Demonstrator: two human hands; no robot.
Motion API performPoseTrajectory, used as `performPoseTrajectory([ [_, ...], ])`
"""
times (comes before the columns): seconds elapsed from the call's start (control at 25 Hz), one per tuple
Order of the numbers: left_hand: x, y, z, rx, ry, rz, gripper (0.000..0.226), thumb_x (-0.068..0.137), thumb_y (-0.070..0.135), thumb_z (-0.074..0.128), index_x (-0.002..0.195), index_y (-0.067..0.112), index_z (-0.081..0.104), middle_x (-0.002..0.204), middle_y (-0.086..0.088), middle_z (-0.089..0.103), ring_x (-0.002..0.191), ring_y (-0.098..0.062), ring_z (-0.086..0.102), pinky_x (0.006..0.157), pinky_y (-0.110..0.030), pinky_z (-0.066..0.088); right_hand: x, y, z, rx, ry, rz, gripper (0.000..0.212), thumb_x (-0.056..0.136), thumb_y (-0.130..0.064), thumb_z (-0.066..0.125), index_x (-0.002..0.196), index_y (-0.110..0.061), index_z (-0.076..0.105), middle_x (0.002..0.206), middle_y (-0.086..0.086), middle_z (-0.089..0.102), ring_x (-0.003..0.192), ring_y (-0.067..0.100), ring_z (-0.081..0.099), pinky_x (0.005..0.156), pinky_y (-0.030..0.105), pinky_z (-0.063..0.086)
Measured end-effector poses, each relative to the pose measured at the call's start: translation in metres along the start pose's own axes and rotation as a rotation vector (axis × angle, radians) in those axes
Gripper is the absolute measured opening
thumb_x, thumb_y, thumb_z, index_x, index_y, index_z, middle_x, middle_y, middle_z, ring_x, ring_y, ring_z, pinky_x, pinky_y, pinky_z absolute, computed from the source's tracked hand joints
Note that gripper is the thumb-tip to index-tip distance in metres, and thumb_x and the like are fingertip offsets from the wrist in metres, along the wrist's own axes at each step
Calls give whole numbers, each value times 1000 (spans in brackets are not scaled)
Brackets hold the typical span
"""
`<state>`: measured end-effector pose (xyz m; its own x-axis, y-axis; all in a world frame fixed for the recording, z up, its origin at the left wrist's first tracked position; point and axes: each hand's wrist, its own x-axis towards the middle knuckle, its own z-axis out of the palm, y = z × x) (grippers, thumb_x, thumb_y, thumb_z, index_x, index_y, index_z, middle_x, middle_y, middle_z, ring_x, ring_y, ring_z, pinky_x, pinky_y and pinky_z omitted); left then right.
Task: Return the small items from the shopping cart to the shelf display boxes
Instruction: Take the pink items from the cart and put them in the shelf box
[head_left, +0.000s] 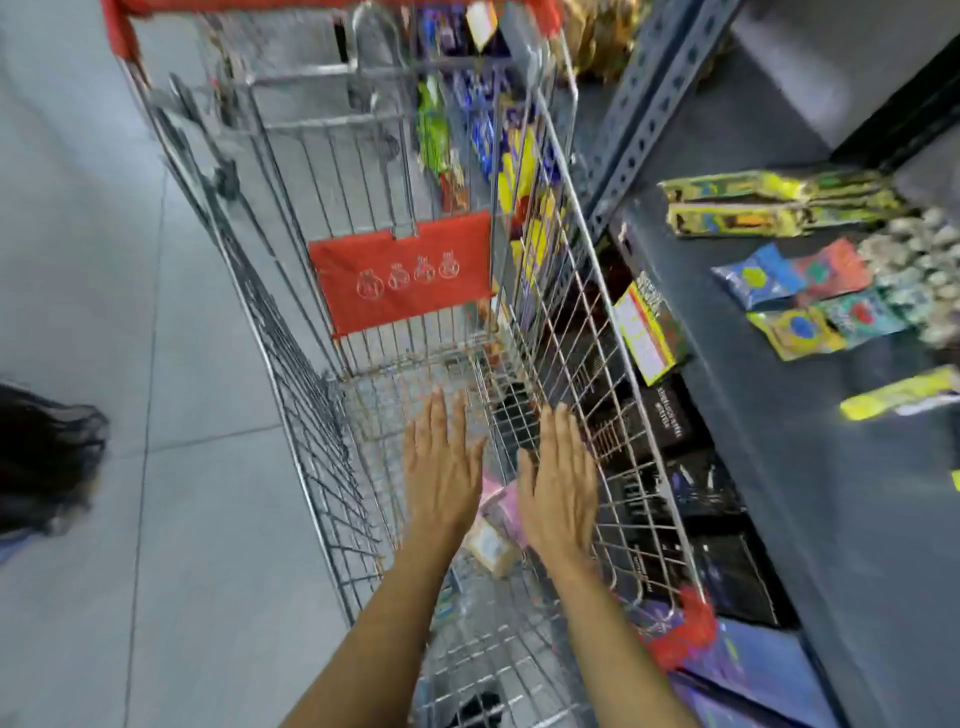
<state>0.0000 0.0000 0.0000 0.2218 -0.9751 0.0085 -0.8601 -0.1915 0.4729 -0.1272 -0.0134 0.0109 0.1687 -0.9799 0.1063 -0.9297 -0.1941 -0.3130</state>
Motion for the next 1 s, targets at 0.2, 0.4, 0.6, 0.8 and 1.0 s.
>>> performPoseTrajectory([
  [0.2, -21, -46, 99, 84, -161, -172, 61, 92, 46, 5, 146, 17, 13, 153, -12, 11, 140, -25, 14, 112, -42, 18, -30, 29, 92, 75, -76, 255, 57, 93, -40, 25, 143, -15, 14, 151, 5, 21, 138, 19, 19, 109, 41, 17],
  [0.4, -10, -43, 164, -89, -345, -10, 56, 94, 35, 46, 140, 9, 29, 151, -22, 19, 137, -44, 10, 109, -56, 24, -39, 50, 141, 84, -89, 345, 57, 94, -31, 48, 143, -10, 27, 149, 11, 32, 136, 25, 29, 106, 39, 20],
  [0.6, 3, -38, 176, -175, -315, -49, 69, 92, 37, 47, 146, 17, 8, 153, -16, -11, 139, -35, -14, 112, -58, 12, -56, 66, 153, 122, -132, 408, 62, 90, -45, 32, 142, -13, 29, 148, 12, 35, 136, 25, 30, 107, 45, 29],
  [0.8, 4, -92, 167, 133, -327, 275, 79, 78, 35, 68, 142, 19, 23, 148, -19, 15, 130, -41, 25, 83, -53, 49, -53, 69, 156, 62, -211, 291, 57, 87, -50, 35, 131, -17, 50, 135, 10, 53, 125, 30, 46, 100, 46, 37],
  [1.0, 6, -96, 159, 91, -290, 65, 57, 93, 46, 22, 145, 24, 17, 152, -16, 5, 139, -29, 6, 107, -42, 15, -44, 62, 162, -22, -203, 431, 47, 91, -45, 41, 125, -16, 56, 121, 13, 63, 105, 30, 57, 87, 42, 44],
])
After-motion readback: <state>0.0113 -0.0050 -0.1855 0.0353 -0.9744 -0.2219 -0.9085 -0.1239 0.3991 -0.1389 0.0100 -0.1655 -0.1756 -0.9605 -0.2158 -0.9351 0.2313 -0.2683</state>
